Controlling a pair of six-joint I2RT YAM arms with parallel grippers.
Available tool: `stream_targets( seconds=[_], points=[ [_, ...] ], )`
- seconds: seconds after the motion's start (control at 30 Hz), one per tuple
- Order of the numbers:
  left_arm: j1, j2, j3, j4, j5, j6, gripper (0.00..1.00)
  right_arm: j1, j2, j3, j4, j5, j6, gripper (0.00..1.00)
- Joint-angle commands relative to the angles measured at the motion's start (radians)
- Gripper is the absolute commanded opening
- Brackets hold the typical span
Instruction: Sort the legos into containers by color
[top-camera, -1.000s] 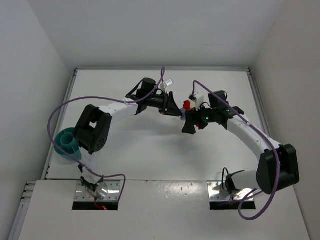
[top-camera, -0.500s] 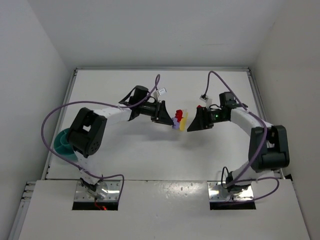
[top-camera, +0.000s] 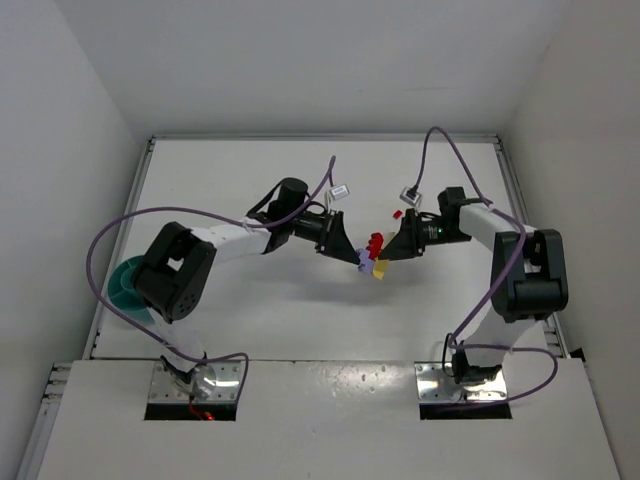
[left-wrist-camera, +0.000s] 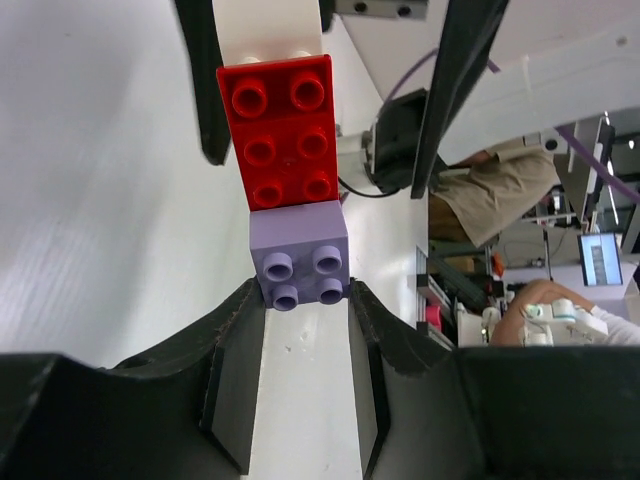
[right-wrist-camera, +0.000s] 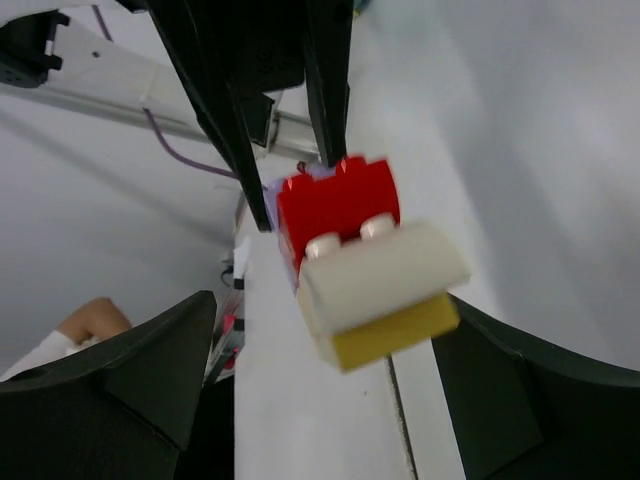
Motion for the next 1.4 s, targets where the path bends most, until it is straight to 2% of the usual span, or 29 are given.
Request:
stream_targets(
  seconds=[0.0,0.07,0.17,0.2,0.23,0.27,0.37,0.4,0.5,0.7,0.93,0.97,1.03,1.07,1.1,1.17,1.2,1.23,1.3,1.37],
  points=[
    [-0.025,-0.050,0.032,0.078,0.047,-0.010,0.00,-0.012,0.076,0.105,-0.262,-0.125,-0.266,0.86],
    [-0.043,-0.050,0.032,0.078,0.047,-0.010,0.00,-0.012,0.116,0.156,-0.362,-0.145,-0.409,0.86],
    [-0.044,-0.050,0.032,0.078,0.047,-0.010,0.00,-0.012,0.170,0.211,-0.525,-0.159,-0.575,0.78],
    [-0.044,-0.050,0.032,0.078,0.047,-0.010,0.00,-0.012,0.170,0.211,-0.545,-0.159,-0.595,0.67],
    [-0.044,-0.050,0.032,0.078,0.047,-0.010,0.00,-0.012,0.170,0.211,-0.554,-0.159,-0.606,0.61],
    [-0.044,-0.050,0.032,0.078,0.038,-0.010,0.00,-0.012,0.170,0.211,-0.554,-0.159,-0.606,0.51],
    [-0.044,-0.050,0.032,0.078,0.038,-0.010,0.00,-0.012,0.159,0.202,-0.545,-0.159,-0.606,0.39],
    [-0.044,-0.050,0.032,0.078,0.038,-0.010,0.00,-0.012,0.159,0.193,-0.545,-0.159,-0.606,0.32],
    [-0.044,-0.050,0.032,0.061,0.029,-0.001,0.00,-0.021,0.150,0.193,-0.545,-0.159,-0.606,0.18],
    [-0.008,-0.095,-0.045,0.029,-0.004,0.042,0.00,-0.066,0.141,0.202,-0.556,-0.140,-0.606,0.04],
    [0.107,-0.173,-0.076,-0.071,-0.037,0.125,0.00,-0.110,0.132,0.191,-0.556,-0.131,-0.606,0.02],
    [0.143,-0.182,-0.064,-0.113,-0.037,0.190,0.00,-0.119,0.121,0.191,-0.556,-0.120,-0.606,0.02],
    [0.186,-0.210,-0.005,-0.317,-0.074,0.290,0.00,-0.131,0.104,0.191,-0.556,-0.111,-0.606,0.02],
    [0.211,-0.221,0.021,-0.403,-0.092,0.413,0.00,-0.132,0.092,0.182,-0.556,-0.090,-0.606,0.02],
    [0.258,-0.234,0.079,-0.586,-0.167,0.478,0.00,-0.132,0.062,0.182,-0.556,-0.081,-0.606,0.02],
    [0.303,-0.283,0.139,-0.753,-0.279,0.594,0.00,-0.132,0.037,0.171,-0.531,-0.048,-0.595,0.02],
    [0.349,-0.299,0.172,-0.911,-0.333,0.708,0.00,-0.141,0.028,0.162,-0.531,-0.048,-0.584,0.02],
    [0.375,-0.317,0.227,-0.975,-0.429,0.753,0.00,-0.141,0.014,0.162,-0.531,-0.022,-0.584,0.02],
    [0.464,-0.368,0.266,-1.141,-0.532,0.871,0.00,-0.150,-0.001,0.153,-0.522,-0.004,-0.575,0.02],
    [0.527,-0.400,0.277,-1.210,-0.676,0.930,0.00,-0.150,-0.029,0.142,-0.505,0.025,-0.552,0.02]
  ],
)
